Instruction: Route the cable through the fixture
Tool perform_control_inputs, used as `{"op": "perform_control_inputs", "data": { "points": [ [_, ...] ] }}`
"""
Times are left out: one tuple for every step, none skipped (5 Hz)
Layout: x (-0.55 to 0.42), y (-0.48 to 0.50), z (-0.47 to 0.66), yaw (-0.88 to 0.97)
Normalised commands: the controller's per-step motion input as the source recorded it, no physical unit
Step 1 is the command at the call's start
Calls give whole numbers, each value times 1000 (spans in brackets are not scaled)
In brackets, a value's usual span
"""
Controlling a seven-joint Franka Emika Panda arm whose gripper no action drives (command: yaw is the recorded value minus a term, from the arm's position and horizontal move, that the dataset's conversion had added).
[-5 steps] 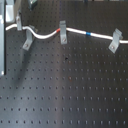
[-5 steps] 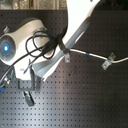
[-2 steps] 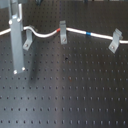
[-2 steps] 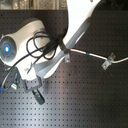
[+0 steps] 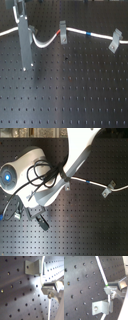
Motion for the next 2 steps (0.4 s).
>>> {"op": "perform_control_inputs", "data": {
  "points": [
    [-101,-43,521,-40],
    [-170,-296,59,100]
  ]
}}
